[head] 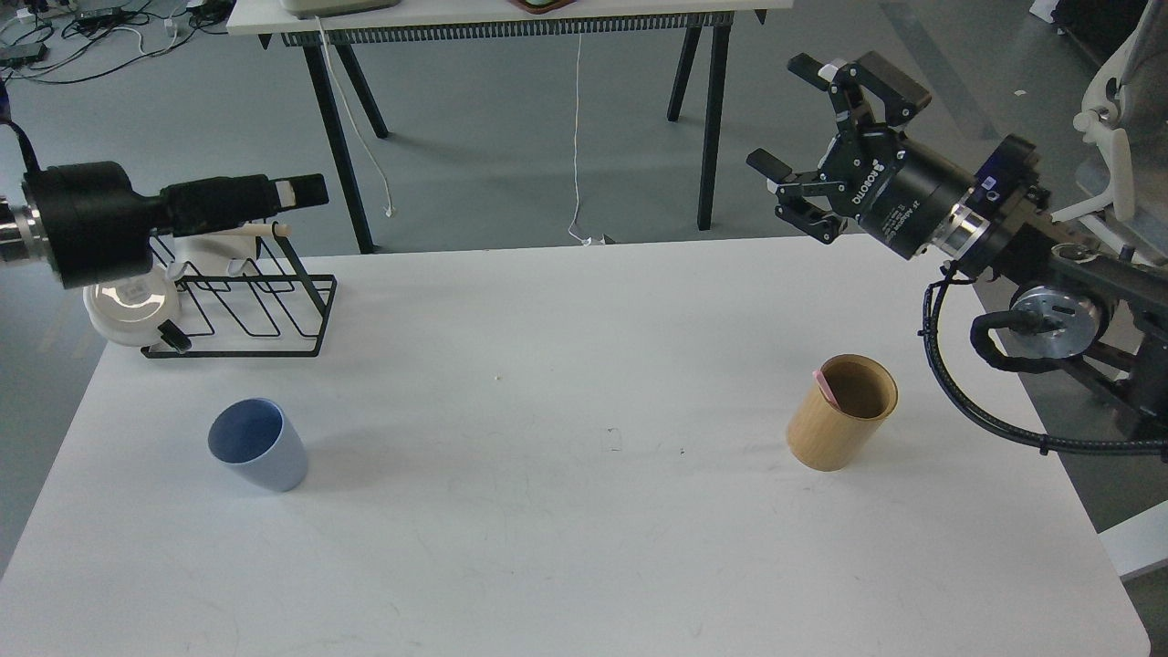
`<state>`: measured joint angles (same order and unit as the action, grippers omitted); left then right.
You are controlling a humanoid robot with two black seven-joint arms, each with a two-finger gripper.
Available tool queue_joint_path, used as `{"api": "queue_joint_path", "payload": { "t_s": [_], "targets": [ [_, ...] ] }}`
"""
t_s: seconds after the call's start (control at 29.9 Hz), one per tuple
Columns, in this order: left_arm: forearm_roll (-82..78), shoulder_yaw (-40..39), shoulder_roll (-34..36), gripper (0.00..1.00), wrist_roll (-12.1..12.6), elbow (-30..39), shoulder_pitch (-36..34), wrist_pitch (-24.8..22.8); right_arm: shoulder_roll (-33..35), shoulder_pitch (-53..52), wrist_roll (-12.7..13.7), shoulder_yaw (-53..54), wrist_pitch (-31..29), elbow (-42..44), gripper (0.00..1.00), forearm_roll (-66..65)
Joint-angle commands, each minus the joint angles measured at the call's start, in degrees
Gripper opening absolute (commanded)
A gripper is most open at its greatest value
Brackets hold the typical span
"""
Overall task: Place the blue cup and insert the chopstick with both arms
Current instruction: 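Lower the left gripper to the light blue cup and grasp it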
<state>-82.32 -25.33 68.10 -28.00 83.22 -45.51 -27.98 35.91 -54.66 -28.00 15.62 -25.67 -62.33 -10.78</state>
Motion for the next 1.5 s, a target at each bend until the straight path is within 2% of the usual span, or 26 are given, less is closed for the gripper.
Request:
{"api": "queue_joint_path", "payload": {
  "t_s": [0.0,0.2,0.37,0.9,1.1,1.27,1.47],
  "targets": [
    [-10.6,4.6,-0.4,0.99,0.0,-1.0,0.2,1.3,1.1,0.8,0.0,0.1,0.0,0.2,0.99,0.0],
    [-14.8,7.6,-5.2,0.98,0.0,-10.0,2.4,4.3,1.6,0.9,0.0,0.5,-0.1,0.1,0.99,0.1],
    [-19.1,7.7,-7.6,0.96,0.0,-15.3,3.7,4.6,2.9,1.0,0.0,0.9,-0.2,-0.1,0.99,0.1],
    [-20.1,10.1,-7.9,0.95,0.0,-21.2,5.7,4.8,2.9,2.5,0.0,1.2,-0.2,-0.2,0.99,0.1],
    [-20.2,10.2,-10.4,0.95,0.0,-23.9,5.9,4.8,2.9,2.7,0.0,1.1,-0.2,-0.1,0.99,0.1],
    [-20.5,10.2,-11.6,0.88,0.0,-26.0,6.8,4.8,3.1,3.0,0.0,1.1,-0.2,-0.2,0.99,0.1],
    [-26.0,10.1,-13.0,0.76,0.0,-27.8,6.9,4.9,3.4,3.1,0.0,1.2,-0.2,-0.2,0.99,0.1]
  ]
}}
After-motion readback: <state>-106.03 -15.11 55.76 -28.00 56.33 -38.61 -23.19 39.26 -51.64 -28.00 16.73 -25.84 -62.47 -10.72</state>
